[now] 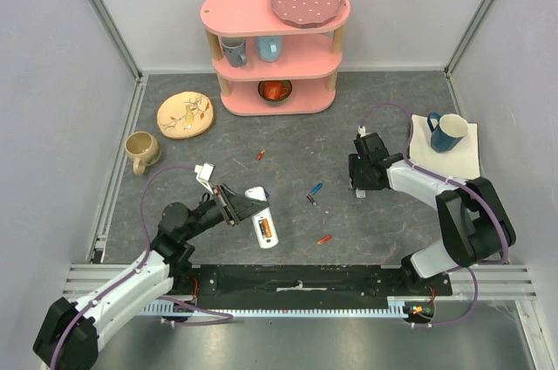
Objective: Load the batteries into the remote control
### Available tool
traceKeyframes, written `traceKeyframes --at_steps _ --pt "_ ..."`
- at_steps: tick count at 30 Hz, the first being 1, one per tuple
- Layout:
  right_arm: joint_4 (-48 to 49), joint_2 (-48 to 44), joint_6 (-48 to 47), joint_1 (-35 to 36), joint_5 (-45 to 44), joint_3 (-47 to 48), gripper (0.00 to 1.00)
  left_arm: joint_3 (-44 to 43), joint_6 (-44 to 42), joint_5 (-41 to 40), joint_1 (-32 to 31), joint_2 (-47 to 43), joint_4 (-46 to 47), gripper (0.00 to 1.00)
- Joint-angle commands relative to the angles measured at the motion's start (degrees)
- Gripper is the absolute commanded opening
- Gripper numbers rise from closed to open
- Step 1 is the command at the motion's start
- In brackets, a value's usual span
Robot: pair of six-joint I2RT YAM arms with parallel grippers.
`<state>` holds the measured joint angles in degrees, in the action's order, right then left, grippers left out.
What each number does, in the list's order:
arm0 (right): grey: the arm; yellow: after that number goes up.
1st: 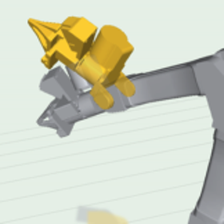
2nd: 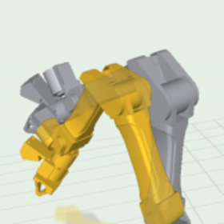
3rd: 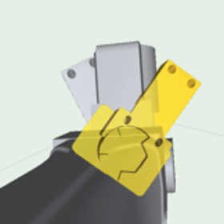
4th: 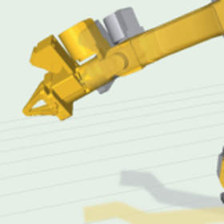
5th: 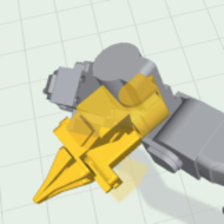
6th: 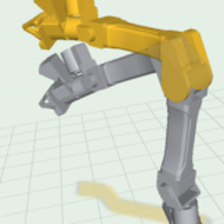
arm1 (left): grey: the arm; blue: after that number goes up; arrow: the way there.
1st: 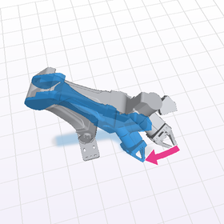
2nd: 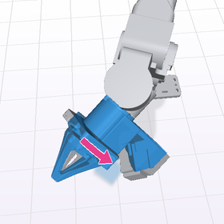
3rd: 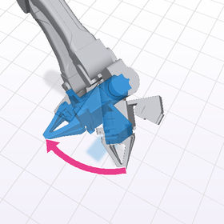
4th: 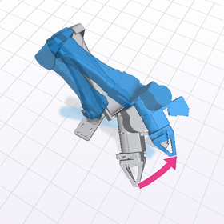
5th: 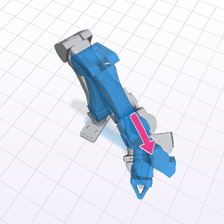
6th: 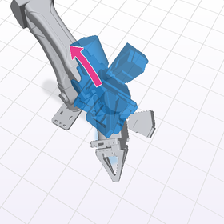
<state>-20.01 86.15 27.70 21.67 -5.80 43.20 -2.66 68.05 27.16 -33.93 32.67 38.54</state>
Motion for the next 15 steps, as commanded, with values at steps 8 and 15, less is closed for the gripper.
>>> traceKeyframes --at_steps 8,15 --pt "-12.33 3.06 0.60 5.22 -6.33 1.36 0.54 5.03 -1.17 0.97 0.01 0.65 5.31 0.02" --pt "-13.74 2.88 0.86 5.22 -6.06 1.10 0.55 5.55 -0.90 1.50 0.01 -0.14 5.75 0.02"
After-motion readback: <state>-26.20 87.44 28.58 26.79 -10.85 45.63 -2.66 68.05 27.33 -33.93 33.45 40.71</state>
